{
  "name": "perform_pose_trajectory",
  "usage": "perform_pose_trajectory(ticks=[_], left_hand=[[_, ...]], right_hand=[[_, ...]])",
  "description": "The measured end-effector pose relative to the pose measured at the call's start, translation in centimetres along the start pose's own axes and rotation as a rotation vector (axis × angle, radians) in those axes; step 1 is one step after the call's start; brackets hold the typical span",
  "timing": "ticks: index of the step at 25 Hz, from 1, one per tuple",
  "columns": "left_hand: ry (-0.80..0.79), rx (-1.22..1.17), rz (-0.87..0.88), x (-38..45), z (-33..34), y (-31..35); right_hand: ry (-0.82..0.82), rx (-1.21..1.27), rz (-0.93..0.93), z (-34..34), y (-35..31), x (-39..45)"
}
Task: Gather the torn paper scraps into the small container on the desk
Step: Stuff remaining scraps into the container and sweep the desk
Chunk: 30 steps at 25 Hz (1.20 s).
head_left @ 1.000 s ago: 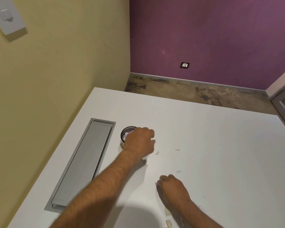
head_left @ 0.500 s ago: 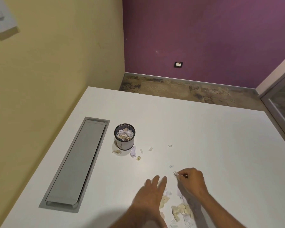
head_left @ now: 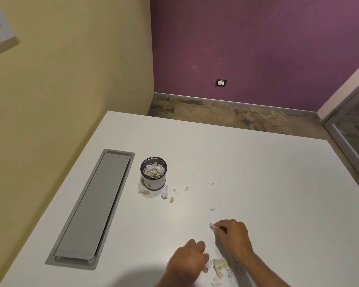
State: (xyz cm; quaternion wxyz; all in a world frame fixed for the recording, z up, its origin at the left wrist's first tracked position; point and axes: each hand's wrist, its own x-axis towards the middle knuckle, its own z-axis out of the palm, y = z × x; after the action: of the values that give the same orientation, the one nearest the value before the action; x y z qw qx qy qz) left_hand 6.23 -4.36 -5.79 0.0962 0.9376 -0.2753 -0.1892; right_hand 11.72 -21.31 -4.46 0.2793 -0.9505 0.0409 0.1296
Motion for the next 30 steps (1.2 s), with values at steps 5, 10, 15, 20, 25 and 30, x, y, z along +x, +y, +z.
perform_pose_trajectory(ticks=[5,10,15,20,25,30], left_hand=[[-0.108,-0.053,-0.034,0.3,1.3,-0.4],[-0.130,-0.138,-0.110,0.8,1.6,-1.2],[-0.073,-0.332,-0.257,0.4,2.0,-3.6],[0.503,-0.538,-0.283,-1.3,-0.4,-7.5],[0.860,-1.026,-0.537,-1.5,-7.8,-10.8],[1.050,-1.035,-0.638,-1.3,-13.9,-14.8]], right_hand=[[-0.027,0.029,-0.038,1.1,-1.7,-0.4],[-0.034,0.184,-0.009,1.8,-3.3,0.2],[-0.057,0.440,0.037,1.4,-5.6,1.8],[-0.046,0.560,-0.054,0.2,-10.3,4.6],[-0.017,0.442,-0.268,-1.0,-16.5,9.1],[-0.091,-0.081,-0.547,-1.1,-21.6,12.1]])
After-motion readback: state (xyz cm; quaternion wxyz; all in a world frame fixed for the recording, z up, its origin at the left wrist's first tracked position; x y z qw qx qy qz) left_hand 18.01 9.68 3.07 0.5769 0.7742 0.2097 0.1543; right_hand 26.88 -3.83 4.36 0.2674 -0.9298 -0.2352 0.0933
